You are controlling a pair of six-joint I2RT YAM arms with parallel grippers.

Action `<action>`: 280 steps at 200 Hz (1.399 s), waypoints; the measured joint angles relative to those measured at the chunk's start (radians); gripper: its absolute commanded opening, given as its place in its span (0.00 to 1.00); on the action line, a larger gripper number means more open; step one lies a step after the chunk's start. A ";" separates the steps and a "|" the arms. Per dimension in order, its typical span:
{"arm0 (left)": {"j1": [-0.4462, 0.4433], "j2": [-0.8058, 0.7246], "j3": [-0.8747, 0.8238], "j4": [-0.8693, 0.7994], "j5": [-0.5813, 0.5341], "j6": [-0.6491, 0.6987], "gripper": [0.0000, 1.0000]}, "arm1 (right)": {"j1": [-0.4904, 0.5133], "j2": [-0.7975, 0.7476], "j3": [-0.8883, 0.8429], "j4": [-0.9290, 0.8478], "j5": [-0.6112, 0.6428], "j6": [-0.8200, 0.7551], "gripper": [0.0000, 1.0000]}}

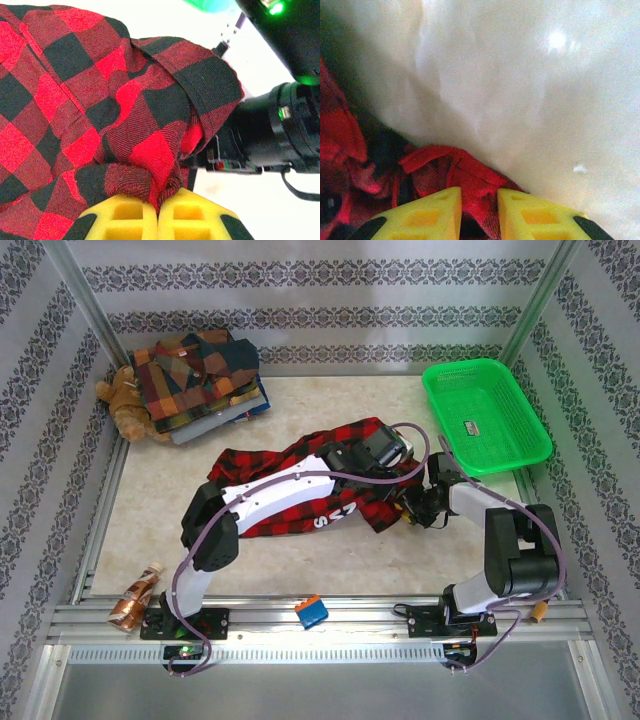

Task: Fold and stack the long sleeve shirts

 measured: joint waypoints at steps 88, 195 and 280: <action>0.010 -0.025 -0.043 0.027 0.001 0.000 0.00 | -0.048 0.080 0.072 0.026 0.011 0.034 0.01; 0.019 -0.096 -0.143 0.065 0.016 0.000 0.00 | -0.152 0.180 0.236 -0.028 0.063 0.002 0.00; 0.019 -0.163 -0.258 0.139 0.088 0.000 0.00 | -0.136 0.343 0.521 -0.131 0.026 -0.042 0.00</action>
